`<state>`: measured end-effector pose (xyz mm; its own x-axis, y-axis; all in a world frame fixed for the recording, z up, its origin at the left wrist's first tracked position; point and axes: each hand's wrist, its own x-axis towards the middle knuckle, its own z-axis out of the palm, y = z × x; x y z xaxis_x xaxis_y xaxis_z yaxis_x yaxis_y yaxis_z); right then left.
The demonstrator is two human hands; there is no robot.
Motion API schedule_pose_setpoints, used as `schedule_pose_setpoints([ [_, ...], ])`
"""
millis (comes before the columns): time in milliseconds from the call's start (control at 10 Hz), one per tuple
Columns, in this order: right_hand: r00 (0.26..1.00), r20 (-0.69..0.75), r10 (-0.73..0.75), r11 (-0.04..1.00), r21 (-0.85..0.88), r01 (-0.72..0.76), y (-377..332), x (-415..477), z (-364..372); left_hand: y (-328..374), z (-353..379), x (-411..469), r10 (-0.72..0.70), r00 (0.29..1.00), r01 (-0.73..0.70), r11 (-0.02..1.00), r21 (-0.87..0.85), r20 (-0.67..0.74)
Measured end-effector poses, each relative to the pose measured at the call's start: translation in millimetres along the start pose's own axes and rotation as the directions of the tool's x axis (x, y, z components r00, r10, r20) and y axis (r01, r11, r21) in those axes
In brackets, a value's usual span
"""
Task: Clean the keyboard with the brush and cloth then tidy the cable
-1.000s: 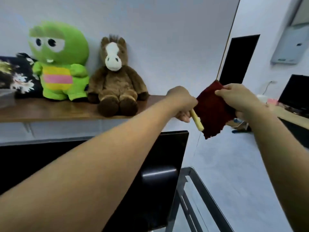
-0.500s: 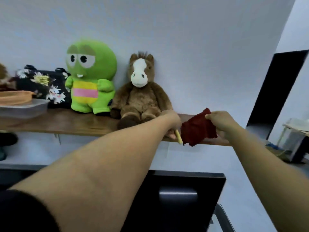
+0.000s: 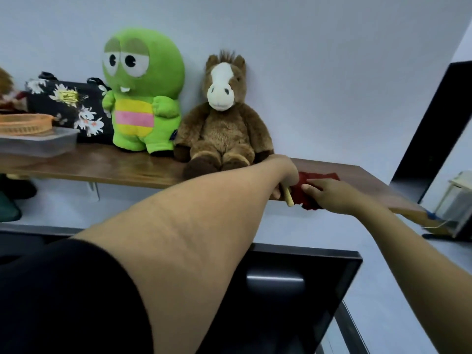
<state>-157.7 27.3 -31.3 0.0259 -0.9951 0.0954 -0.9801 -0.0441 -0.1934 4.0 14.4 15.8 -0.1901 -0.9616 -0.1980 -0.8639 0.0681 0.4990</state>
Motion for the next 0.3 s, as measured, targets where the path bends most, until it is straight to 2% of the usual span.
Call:
schedule_pose_setpoints([
  [100, 0.999, 0.037, 0.037, 0.998, -0.061, -0.035, 2.6, 11.0, 7.9, -4.3, 0.3, 4.7, -0.037, 0.982, 0.024, 0.997, 0.077, 0.183],
  [200, 0.997, 0.047, 0.064, 0.997, -0.035, -0.063, 0.0, 17.3, 9.2, -9.3, 1.3, 8.8, 0.059, 0.994, -0.074, 0.983, 0.167, 0.092],
  [300, 0.997, 0.027, 0.069, 0.997, -0.028, -0.068, -4.3, 22.4, 9.9, -10.2, 8.6, 18.9, 0.083, 0.996, -0.085, 0.988, 0.130, 0.022],
])
